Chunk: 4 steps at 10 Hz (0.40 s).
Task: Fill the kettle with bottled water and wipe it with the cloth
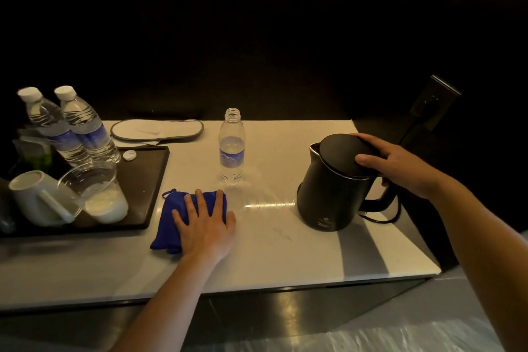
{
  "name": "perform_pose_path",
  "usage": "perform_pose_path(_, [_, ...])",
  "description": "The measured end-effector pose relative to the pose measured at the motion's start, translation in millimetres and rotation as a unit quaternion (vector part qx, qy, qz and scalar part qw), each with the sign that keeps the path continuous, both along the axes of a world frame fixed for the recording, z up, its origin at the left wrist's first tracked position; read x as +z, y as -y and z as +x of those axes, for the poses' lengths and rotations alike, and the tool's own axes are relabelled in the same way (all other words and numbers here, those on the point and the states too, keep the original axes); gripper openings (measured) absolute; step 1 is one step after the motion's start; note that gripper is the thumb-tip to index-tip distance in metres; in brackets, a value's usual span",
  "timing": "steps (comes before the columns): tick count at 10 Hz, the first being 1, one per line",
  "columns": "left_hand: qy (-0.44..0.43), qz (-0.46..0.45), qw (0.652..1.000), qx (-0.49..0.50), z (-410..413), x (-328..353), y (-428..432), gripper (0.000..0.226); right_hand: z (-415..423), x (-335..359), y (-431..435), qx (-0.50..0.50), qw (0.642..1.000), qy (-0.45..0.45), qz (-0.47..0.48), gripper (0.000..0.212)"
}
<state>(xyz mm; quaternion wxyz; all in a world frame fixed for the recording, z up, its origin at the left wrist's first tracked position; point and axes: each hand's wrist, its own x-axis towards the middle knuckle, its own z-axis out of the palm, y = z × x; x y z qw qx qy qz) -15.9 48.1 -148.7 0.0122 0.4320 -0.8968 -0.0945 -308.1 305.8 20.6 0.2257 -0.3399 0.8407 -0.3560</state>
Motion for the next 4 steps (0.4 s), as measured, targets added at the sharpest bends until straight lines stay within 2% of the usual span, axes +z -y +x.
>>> perform_pose_path(1, [-0.009,0.001,1.000,-0.015,5,3,-1,0.067,0,3,0,0.005,1.000,0.015,-0.004,0.067])
perform_pose_path(2, [-0.091,0.017,0.995,-0.032,20,9,-3,0.060,1,2,-2,0.006,1.000,0.017,-0.011,0.065])
perform_pose_path(3, [-0.186,0.013,0.982,-0.026,38,20,-3,0.049,-1,-1,-4,-0.004,0.999,-0.020,-0.041,0.050])
perform_pose_path(4, [-0.232,-0.025,0.972,-0.026,60,36,-4,0.044,2,-3,-10,-0.006,0.996,-0.053,-0.076,0.062])
